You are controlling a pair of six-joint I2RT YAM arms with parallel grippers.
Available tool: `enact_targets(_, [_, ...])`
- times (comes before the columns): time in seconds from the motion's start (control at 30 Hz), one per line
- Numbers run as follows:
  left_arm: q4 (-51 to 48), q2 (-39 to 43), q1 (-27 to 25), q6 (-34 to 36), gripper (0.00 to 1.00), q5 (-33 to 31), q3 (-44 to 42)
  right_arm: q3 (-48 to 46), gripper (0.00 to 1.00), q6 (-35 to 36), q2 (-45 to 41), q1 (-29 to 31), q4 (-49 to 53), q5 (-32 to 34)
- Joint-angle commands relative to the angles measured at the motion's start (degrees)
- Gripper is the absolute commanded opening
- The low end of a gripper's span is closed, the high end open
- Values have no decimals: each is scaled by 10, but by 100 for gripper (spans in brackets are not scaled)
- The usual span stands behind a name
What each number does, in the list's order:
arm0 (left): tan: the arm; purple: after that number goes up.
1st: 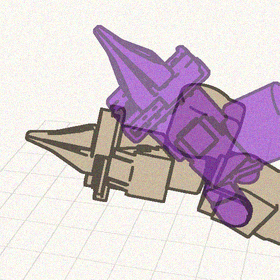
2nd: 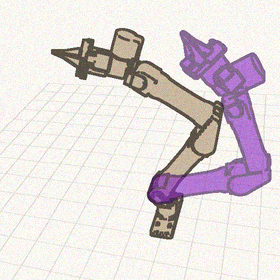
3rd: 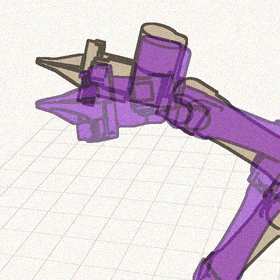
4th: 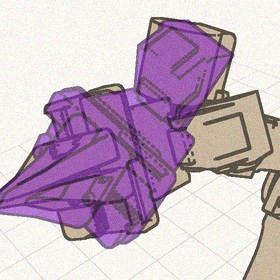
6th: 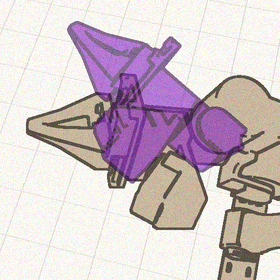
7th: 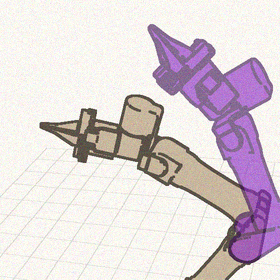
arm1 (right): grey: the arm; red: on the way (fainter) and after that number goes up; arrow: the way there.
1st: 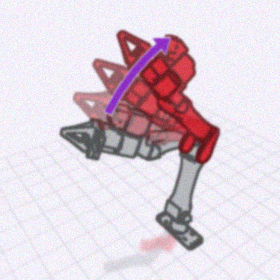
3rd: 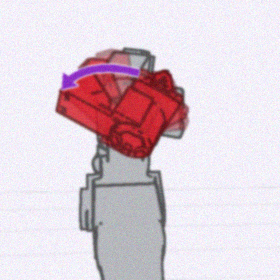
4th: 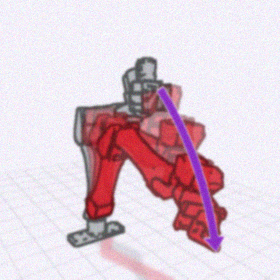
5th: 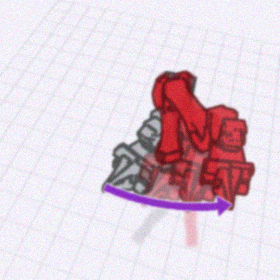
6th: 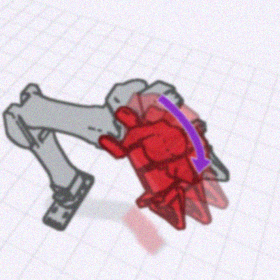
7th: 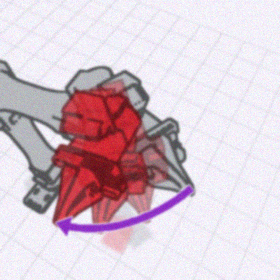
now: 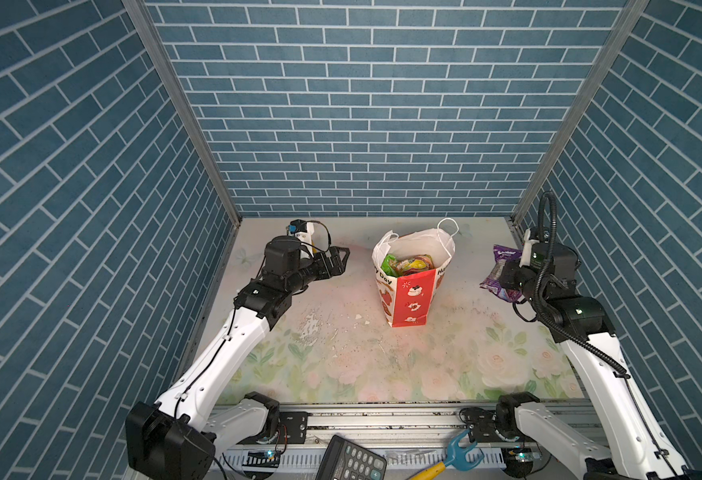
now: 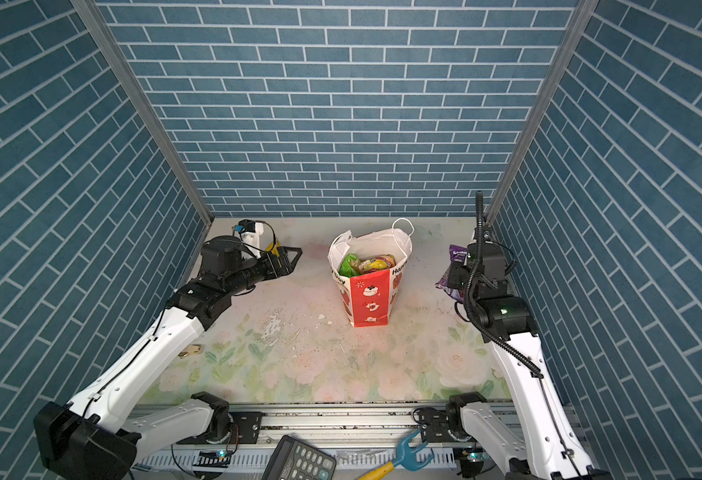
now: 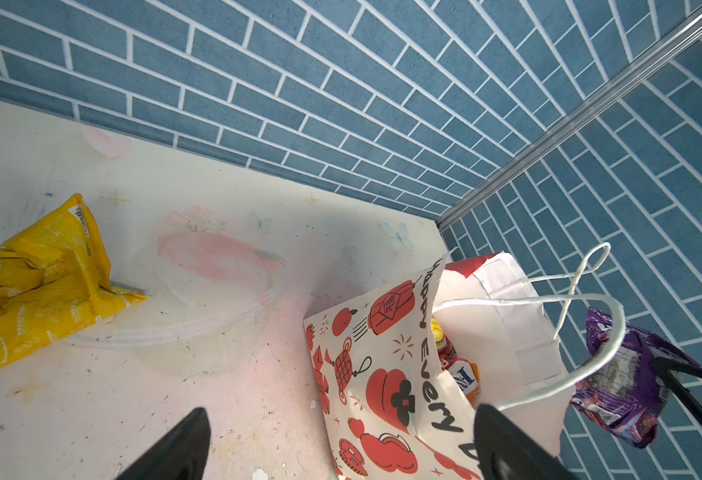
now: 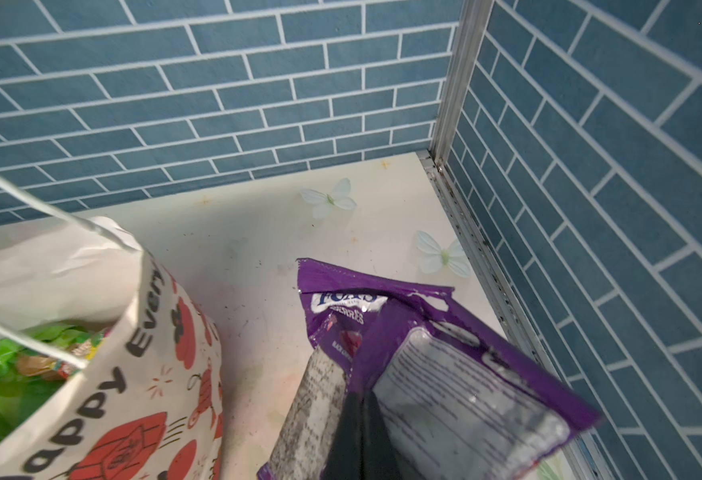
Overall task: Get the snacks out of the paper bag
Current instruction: 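Carry the purple packet away from the bag and lower it to the table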
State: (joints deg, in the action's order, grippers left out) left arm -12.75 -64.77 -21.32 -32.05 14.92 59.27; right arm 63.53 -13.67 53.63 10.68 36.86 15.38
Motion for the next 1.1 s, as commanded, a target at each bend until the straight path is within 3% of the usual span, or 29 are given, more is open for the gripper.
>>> enact_targets(0.0, [-29,1,-3,34,100,-6,30,-13,0,-17,-4,-26,-34,-20])
enact_targets(0.27, [-111,-27,-3,100,100,2,75,-33,0,-20,17,-88,-55,-69])
enact_targets(0.57, [-95,-29,-3,154,100,4,49,-37,0,-27,92,-116,-77,-78])
enact_targets(1.07, [-81,-11,25,119,100,51,27,-32,0,-62,221,-147,-147,-173])
